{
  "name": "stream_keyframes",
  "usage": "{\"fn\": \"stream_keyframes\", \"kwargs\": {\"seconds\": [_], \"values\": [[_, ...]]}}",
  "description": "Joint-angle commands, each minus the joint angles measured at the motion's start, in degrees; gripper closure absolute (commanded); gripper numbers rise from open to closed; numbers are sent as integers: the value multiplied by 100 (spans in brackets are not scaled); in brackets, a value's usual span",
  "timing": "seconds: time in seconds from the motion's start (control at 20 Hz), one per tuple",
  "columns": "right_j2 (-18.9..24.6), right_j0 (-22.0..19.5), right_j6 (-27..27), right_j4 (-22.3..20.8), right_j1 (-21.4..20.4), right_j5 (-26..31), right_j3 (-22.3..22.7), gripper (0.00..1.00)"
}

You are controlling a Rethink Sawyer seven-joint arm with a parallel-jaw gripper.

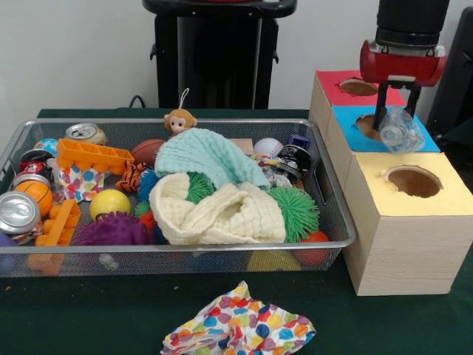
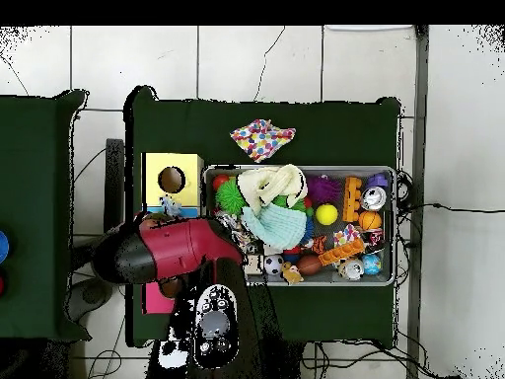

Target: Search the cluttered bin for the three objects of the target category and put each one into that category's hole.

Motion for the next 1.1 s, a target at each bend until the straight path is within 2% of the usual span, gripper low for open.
{"fn": "stream_keyframes", "kwargs": {"seconds": [0.05,0.6,0.85,1.1], "values": [[89,-214,346,-396,575,-592,499,100],[146,-332,252,-422,687,-944,674,100],[166,-362,89,-372,288,-499,858,100],[168,-369,52,-337,56,-325,967,100]]}}
